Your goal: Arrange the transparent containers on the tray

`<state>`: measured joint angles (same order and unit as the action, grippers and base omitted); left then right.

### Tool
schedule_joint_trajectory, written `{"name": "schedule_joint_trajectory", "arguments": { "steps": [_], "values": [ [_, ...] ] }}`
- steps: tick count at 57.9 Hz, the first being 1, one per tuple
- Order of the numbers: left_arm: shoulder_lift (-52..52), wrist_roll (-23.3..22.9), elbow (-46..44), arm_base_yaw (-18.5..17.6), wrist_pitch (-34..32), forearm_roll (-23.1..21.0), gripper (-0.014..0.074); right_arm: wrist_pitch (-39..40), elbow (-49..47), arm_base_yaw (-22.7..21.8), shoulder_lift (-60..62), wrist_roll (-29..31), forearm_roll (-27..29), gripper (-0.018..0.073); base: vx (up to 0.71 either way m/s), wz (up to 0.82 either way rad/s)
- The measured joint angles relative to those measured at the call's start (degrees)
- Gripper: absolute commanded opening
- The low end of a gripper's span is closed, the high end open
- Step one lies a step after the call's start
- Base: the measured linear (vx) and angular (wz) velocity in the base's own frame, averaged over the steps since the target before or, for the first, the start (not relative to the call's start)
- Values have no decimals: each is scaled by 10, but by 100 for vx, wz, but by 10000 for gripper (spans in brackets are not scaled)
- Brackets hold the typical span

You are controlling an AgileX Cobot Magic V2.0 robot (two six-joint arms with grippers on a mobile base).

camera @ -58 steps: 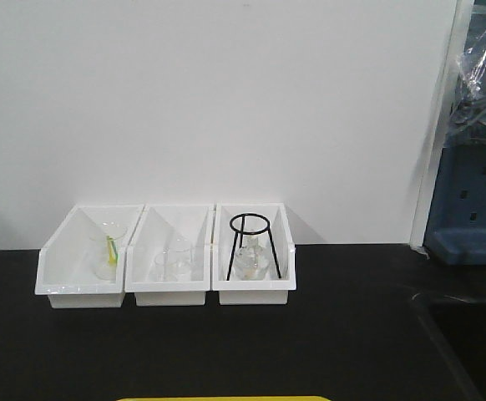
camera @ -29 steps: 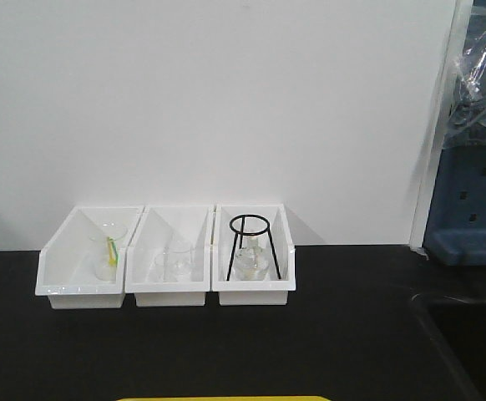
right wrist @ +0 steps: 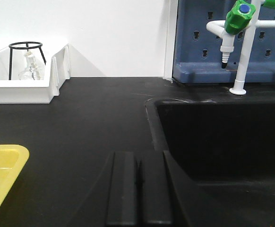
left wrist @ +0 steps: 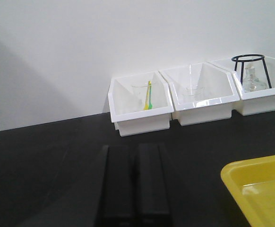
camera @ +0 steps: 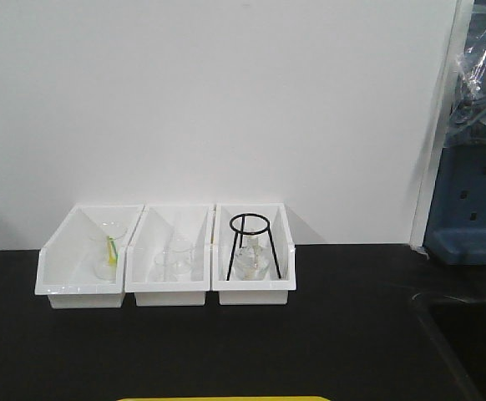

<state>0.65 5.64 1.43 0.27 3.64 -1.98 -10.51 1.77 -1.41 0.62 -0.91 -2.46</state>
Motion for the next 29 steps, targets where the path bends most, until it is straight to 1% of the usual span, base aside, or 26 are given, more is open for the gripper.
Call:
{"name": "schedule_joint_trajectory", "arguments": {
  "steps": [29],
  "values": [
    [0,0,0,0,0,0,-8,0,0,0,0,1,1,-13,0,0]
  ]
}}
